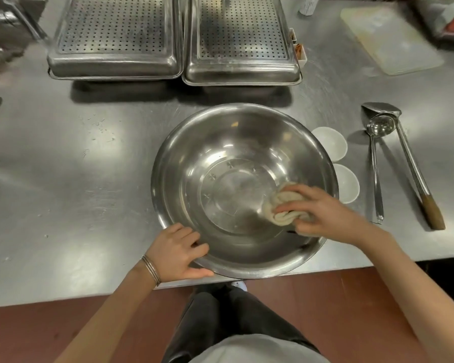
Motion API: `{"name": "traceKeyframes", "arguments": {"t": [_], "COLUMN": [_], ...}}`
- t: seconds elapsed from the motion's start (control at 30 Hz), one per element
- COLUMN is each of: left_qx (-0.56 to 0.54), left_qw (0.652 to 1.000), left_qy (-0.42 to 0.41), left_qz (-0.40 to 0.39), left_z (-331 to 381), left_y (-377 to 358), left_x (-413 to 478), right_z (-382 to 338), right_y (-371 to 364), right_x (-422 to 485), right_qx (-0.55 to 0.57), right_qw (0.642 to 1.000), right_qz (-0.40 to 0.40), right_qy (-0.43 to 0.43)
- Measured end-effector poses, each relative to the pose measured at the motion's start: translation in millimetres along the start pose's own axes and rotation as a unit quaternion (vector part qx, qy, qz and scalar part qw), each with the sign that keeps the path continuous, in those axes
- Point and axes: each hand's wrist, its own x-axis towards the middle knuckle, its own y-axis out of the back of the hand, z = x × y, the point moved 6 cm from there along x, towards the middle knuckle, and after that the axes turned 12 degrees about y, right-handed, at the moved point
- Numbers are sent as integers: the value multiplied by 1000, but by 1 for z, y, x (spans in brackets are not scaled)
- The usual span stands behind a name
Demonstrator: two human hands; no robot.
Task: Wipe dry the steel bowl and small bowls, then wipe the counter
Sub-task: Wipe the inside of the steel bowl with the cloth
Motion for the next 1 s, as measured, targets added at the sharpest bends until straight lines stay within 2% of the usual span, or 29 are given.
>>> {"name": "traceKeyframes", "arguments": {"t": [0.07,0.13,0.33,0.5,0.63,0.83,1.0], "left_qx": [3,10,47,71,59,6,-16], "left_qw": [1000,1000,996,989,983,977,962], "left_qy": [6,17,65,130,175,198,266], "left_qz": [4,10,30,19,-21,-76,-56], "left_z": [1,3,9,-14,-23,-19,-49], "left_y": [1,3,3,13,17,23,44], "left_x": [-1,-1,-3,-19,-23,-26,-29], "right_z": [1,3,4,12,23,31,23], "right_y": [23,36,26,7,-16,-51,-35], "right_x": [-15,-26,-50,-68,-54,-4,23], "right_qx": [-22,-23,-5,72,83,72,142], "right_qw": [995,988,970,940,934,953,933], "right_qz": [92,150,230,307,302,228,277], "right_qy": [-8,-31,-79,-128,-171,-188,-182]}}
